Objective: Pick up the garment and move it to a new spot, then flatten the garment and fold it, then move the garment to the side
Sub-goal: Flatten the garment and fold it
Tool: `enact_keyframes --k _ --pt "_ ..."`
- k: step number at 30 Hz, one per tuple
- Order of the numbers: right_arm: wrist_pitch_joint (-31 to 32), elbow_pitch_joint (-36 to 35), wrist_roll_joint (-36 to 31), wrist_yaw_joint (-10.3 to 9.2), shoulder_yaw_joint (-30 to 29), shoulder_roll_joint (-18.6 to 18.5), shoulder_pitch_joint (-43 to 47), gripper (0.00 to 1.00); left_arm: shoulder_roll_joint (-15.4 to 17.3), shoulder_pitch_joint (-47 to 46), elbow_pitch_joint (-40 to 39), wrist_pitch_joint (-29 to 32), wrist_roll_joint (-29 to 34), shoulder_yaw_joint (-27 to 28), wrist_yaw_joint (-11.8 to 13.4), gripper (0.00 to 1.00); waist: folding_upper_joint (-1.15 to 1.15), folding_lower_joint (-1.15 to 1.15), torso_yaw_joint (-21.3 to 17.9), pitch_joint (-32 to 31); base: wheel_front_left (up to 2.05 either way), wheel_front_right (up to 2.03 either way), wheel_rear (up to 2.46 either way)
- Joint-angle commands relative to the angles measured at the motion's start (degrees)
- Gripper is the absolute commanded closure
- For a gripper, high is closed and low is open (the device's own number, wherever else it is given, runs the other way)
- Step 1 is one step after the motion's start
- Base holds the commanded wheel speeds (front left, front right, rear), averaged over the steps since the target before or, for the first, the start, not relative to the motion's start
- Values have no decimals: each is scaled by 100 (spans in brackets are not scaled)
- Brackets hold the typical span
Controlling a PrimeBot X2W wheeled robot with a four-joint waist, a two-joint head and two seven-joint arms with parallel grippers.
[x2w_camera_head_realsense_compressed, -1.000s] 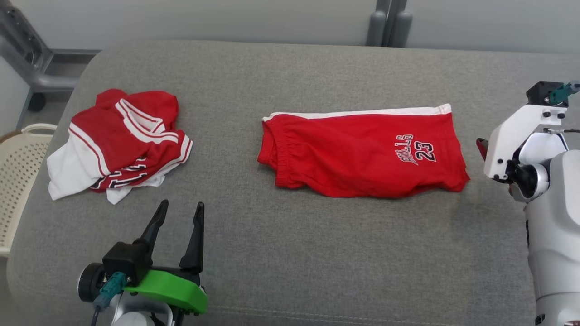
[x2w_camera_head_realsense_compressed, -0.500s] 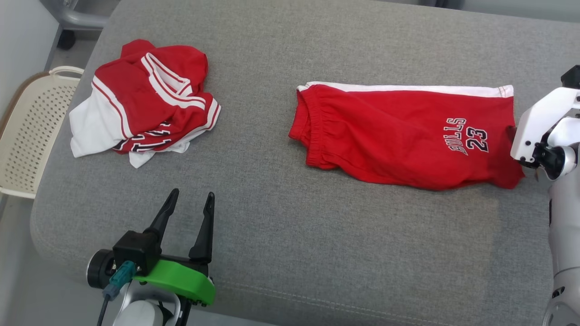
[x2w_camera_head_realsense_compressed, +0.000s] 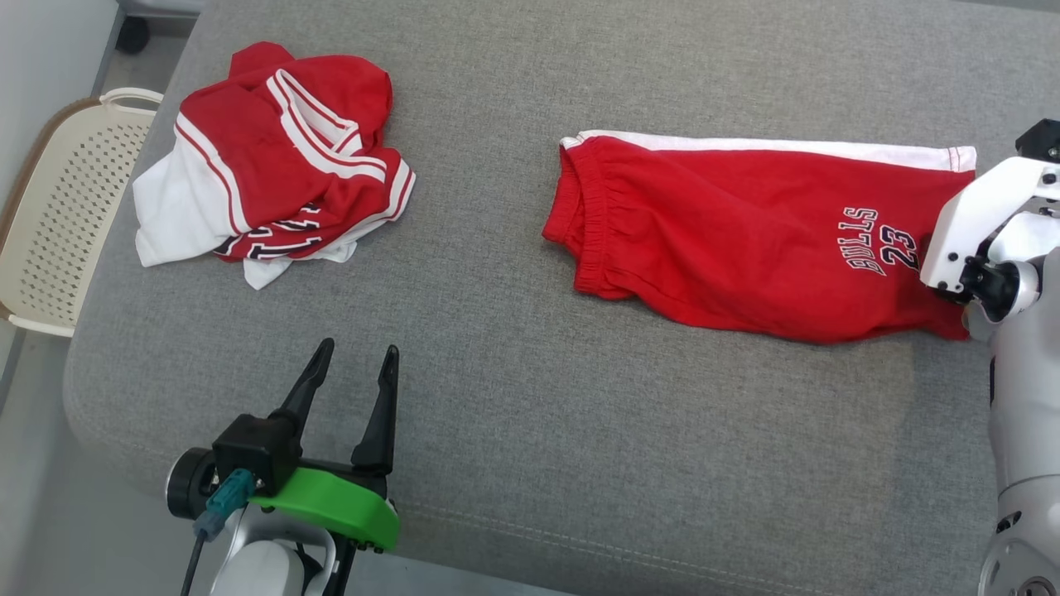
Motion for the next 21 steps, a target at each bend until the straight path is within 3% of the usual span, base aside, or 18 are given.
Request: enact_keyframes --k 1,11,21 --pt "67 136 -9 2 16 124 75 100 -5 -118 20 -36 -38 -9 -38 0 0 0 4 -6 0 0 0" --pt "-156 48 -325 -4 -149 -137 0 100 43 -69 139 -59 -99 -33 -38 0 0 0 38 -125 0 0 0" --pt "-3 -237 -823 -3 -340 -509 67 100 71 14 165 -32 -152 -53 37 0 0 0 -1 -333 0 0 0"
